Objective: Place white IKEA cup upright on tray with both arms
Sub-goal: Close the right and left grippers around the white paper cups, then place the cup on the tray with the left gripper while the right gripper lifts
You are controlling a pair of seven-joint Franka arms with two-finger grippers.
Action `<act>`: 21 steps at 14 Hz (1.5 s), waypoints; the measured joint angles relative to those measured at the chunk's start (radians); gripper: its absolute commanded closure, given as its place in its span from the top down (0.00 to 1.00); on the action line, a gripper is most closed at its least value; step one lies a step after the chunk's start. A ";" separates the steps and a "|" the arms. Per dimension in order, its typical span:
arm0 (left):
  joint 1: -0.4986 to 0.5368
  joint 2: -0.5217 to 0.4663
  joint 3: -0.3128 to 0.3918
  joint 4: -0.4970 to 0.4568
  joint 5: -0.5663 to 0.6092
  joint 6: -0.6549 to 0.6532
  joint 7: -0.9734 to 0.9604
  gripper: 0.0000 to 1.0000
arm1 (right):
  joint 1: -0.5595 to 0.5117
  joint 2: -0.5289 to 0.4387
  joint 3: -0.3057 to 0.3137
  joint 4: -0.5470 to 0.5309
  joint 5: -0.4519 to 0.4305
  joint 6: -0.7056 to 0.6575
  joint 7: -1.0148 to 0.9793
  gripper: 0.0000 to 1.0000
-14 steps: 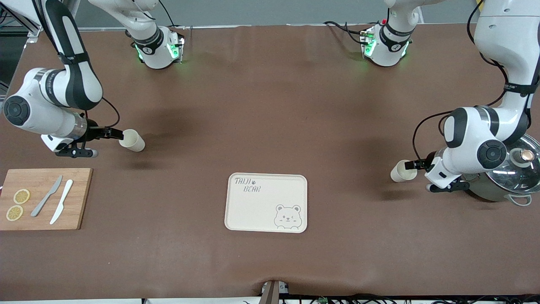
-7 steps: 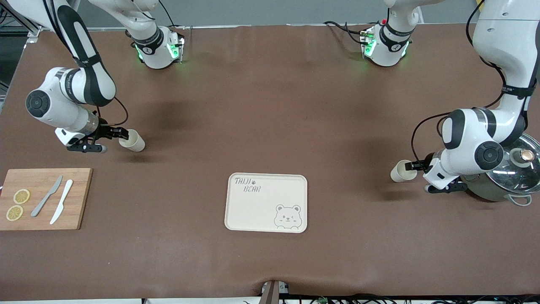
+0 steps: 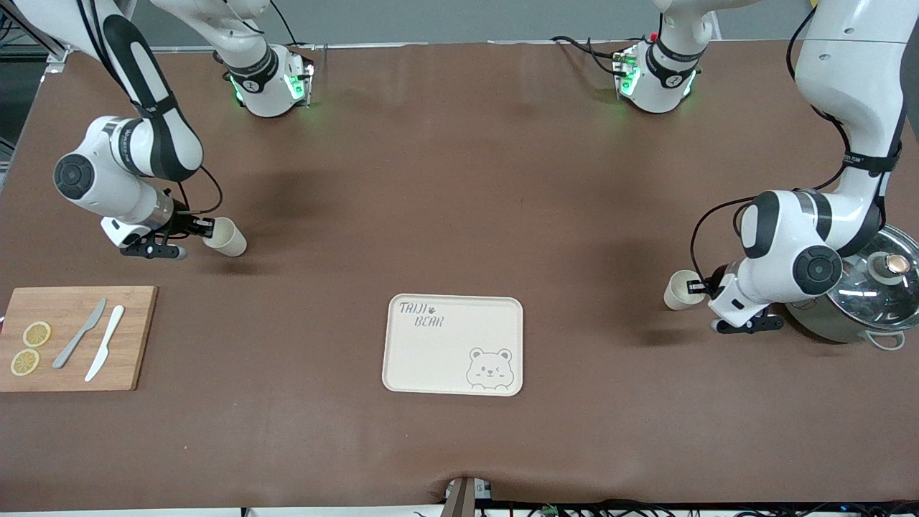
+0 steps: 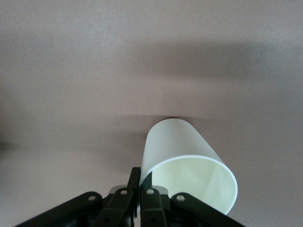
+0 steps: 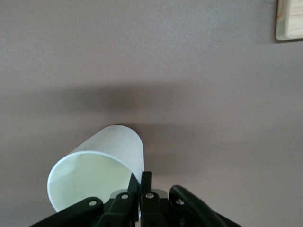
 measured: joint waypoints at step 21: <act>-0.381 0.312 -0.225 0.507 -0.083 0.014 -0.848 0.00 | 0.133 0.039 0.019 0.657 0.091 -0.639 0.208 0.00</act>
